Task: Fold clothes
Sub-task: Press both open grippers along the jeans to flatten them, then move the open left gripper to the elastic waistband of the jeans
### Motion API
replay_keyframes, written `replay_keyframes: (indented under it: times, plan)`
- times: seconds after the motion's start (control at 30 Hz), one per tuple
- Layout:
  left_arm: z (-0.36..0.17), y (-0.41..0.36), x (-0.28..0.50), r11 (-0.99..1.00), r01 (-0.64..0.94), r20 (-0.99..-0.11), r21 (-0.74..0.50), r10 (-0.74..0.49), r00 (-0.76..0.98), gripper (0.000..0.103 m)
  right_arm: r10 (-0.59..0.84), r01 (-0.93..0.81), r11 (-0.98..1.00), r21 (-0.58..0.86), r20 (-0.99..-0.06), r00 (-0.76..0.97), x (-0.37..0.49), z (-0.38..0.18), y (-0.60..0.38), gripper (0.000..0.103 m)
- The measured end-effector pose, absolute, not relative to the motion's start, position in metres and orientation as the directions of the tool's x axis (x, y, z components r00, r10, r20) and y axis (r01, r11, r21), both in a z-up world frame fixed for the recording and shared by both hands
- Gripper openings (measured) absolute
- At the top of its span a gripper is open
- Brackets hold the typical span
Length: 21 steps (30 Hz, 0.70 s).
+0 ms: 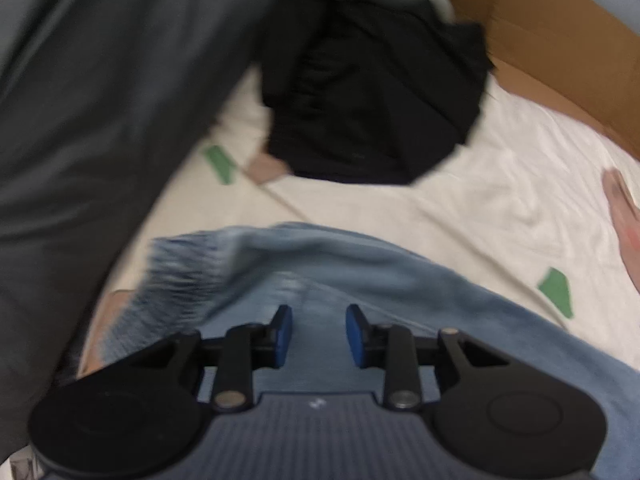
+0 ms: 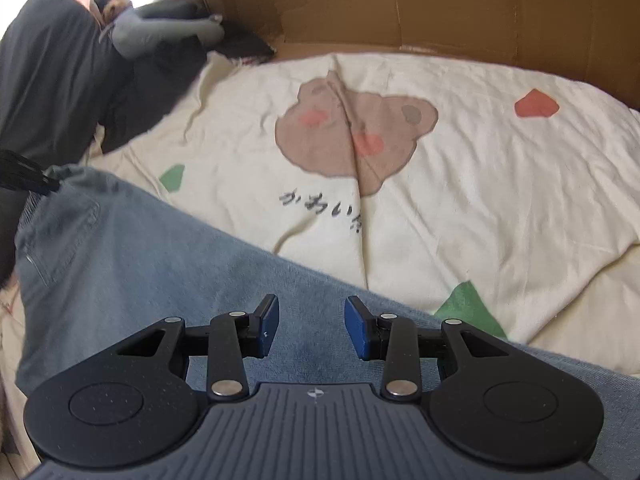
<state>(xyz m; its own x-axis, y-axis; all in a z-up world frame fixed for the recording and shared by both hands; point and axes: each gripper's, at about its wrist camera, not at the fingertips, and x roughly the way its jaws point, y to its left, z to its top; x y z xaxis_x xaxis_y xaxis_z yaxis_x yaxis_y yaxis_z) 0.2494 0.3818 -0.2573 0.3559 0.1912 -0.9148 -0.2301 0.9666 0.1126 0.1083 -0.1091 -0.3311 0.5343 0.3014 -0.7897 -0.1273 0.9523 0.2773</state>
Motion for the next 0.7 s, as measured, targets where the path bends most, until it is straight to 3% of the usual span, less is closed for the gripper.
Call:
replay_keyframes:
  times: [0.1,0.7]
  plan:
    - [-0.259,0.403,0.243,0.956,-0.274,-0.906,0.107,0.207,0.368,0.033,0.332,-0.135,0.942,0.307,-0.795,0.507,0.109,-0.338,-0.105,0.043]
    - [-0.297,0.451,0.283,0.948,-0.319,-0.901,-0.001,0.138,0.412,0.032,0.248,-0.183,0.966,0.181,-0.848,0.469,0.105,-0.352,-0.083,0.044]
